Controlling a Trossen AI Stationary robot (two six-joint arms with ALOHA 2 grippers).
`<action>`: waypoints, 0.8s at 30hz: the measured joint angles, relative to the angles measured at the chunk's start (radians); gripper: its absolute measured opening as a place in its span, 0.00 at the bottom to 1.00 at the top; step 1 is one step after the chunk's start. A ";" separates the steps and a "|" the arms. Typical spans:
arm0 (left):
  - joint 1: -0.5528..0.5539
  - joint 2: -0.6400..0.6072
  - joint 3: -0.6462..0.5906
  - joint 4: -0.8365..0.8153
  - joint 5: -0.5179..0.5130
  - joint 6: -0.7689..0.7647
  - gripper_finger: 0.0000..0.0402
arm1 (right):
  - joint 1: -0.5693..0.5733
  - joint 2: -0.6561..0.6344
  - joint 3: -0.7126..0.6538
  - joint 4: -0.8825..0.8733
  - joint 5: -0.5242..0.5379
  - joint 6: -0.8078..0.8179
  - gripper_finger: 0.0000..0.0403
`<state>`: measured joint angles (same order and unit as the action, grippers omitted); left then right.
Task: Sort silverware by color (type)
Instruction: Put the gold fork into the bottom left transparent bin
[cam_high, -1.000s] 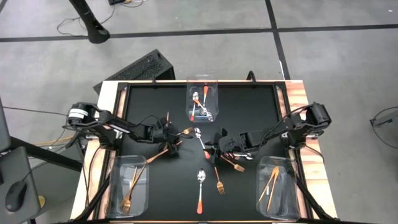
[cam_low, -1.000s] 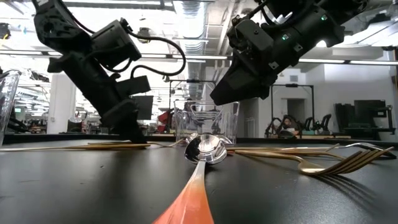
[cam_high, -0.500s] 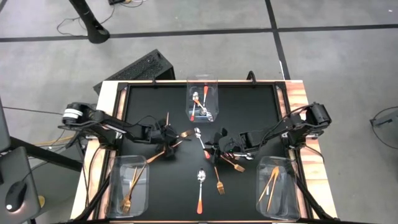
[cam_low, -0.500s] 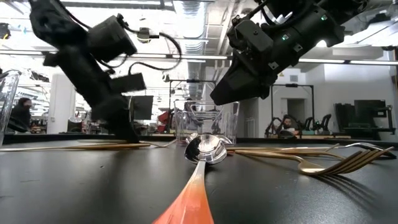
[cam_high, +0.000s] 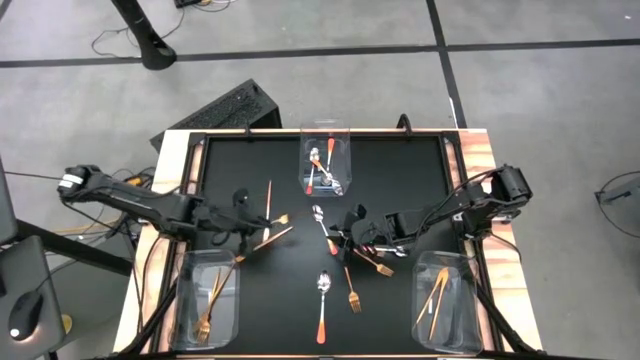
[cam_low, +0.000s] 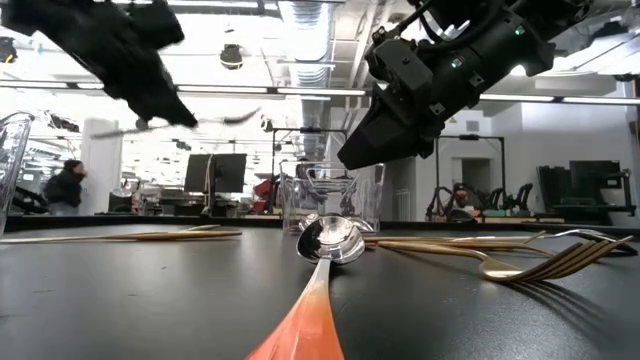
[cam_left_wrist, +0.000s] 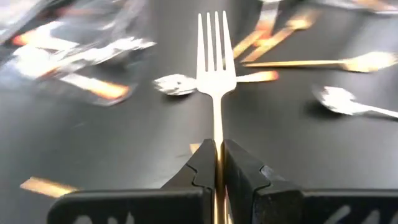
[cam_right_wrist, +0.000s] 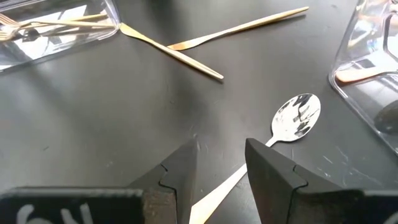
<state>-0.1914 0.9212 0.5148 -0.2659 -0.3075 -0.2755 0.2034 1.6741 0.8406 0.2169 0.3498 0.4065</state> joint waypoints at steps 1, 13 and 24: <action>-0.011 -0.026 0.000 -0.008 0.029 0.015 0.01 | 0.000 0.000 0.000 0.000 0.000 0.000 0.39; -0.188 -0.163 0.001 -0.140 0.461 0.286 0.03 | -0.001 0.000 0.000 -0.006 0.000 0.003 0.39; -0.388 -0.162 0.001 -0.200 0.535 0.172 0.03 | -0.005 0.001 0.000 0.001 0.000 0.004 0.39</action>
<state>-0.5797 0.7593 0.5159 -0.4658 0.2275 -0.1034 0.1988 1.6749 0.8406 0.2181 0.3496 0.4103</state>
